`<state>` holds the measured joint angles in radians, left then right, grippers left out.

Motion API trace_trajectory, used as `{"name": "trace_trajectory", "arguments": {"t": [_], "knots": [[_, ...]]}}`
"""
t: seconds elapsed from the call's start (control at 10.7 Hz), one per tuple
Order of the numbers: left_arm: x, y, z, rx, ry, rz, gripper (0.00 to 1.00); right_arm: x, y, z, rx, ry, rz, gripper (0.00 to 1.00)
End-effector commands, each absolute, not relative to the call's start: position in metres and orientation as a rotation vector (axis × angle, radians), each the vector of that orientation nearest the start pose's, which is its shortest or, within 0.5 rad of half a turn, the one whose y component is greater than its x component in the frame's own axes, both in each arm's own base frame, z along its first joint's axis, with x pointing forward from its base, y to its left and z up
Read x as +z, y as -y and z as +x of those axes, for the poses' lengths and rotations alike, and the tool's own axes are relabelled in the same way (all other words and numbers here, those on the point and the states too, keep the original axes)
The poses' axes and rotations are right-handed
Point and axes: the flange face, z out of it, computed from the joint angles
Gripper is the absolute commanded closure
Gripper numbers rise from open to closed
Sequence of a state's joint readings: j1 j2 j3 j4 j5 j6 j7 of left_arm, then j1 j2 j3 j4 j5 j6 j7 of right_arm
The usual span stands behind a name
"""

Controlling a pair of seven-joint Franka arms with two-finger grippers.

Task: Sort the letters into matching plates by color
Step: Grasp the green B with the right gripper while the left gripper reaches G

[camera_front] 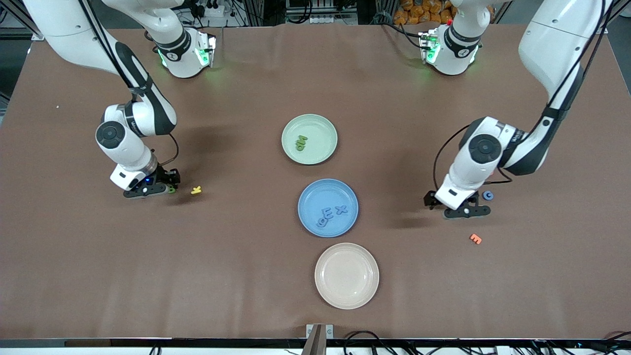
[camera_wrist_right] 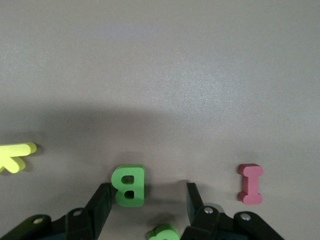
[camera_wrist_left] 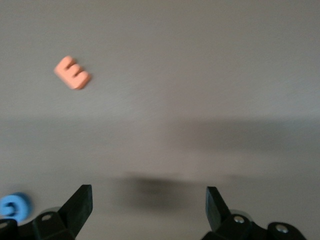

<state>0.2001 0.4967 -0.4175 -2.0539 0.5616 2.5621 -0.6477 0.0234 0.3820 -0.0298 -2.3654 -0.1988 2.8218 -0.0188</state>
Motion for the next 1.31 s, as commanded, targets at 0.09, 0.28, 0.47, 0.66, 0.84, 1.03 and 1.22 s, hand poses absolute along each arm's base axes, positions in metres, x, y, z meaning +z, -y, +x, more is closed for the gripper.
{"name": "trace_trajectory", "arguments": {"t": [0.09,0.28,0.47,0.66,0.84,1.03,1.22], "knots": [[0.209,0.063,0.560,-0.107,-0.178,-3.016,0.00,0.168,-0.009,0.516,-0.126,0.318,-3.202,0.47],[0.204,0.018,0.558,-0.066,-0.245,-3.008,0.00,0.166,-0.010,0.516,-0.124,0.321,-3.201,0.81],[0.202,-0.015,0.557,-0.045,-0.288,-3.005,0.00,0.167,-0.011,0.516,-0.124,0.323,-3.201,1.00],[0.194,-0.017,0.553,-0.019,-0.280,-3.014,0.00,0.176,-0.012,0.518,-0.139,0.329,-3.202,1.00],[0.184,-0.022,0.551,0.005,-0.248,-3.035,0.00,0.191,-0.012,0.522,-0.110,0.325,-3.210,1.00],[0.181,-0.024,0.551,0.011,-0.245,-3.040,0.00,0.211,-0.019,0.528,-0.055,0.288,-3.208,1.00],[0.177,-0.024,0.554,0.015,-0.248,-3.045,0.00,0.235,-0.048,0.533,0.004,0.189,-3.150,1.00]]}}
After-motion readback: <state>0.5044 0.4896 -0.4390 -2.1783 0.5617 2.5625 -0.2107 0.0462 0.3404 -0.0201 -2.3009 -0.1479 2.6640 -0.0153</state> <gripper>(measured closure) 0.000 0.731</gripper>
